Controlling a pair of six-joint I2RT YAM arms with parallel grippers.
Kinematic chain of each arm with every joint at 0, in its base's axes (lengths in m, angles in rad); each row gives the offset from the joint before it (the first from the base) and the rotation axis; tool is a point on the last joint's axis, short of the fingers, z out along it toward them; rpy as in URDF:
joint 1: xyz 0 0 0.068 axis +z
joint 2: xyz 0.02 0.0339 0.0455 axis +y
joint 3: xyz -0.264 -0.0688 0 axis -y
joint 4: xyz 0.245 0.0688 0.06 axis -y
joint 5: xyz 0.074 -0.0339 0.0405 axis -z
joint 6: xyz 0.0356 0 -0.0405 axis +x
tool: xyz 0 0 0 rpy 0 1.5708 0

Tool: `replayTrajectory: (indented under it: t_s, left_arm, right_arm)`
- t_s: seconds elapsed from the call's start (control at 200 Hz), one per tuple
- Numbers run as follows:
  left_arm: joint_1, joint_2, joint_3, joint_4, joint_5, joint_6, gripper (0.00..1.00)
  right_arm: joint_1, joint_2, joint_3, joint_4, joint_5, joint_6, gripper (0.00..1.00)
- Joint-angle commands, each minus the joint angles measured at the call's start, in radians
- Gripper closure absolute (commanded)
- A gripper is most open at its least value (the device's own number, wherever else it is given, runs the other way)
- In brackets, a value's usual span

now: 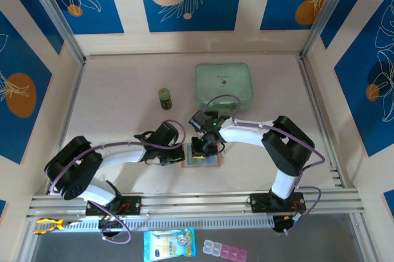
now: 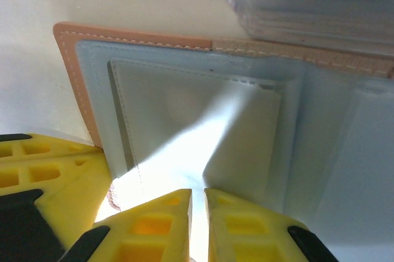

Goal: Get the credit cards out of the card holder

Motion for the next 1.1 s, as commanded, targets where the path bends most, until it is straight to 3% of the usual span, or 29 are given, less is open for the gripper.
replayTrajectory:
  t_s: [0.0, 0.52, 0.75, 1.095]
  left_arm:
    - [0.005, -0.009, -0.022, -0.049, 0.004, -0.008, 0.99]
    - [0.014, -0.071, 0.03, -0.11, -0.019, 0.021, 0.98]
    - [0.011, -0.103, 0.141, -0.154, -0.002, 0.072, 0.9]
    - [-0.008, 0.006, 0.144, -0.011, 0.043, 0.004, 0.75]
  right_arm:
    - [-0.021, -0.043, -0.039, -0.033, 0.015, -0.013, 0.85]
    - [-0.138, -0.141, -0.259, 0.262, -0.183, -0.04, 0.85]
    - [-0.169, -0.159, -0.316, 0.33, -0.227, -0.039, 0.86]
    - [-0.2, -0.158, -0.342, 0.354, -0.245, -0.039, 0.86]
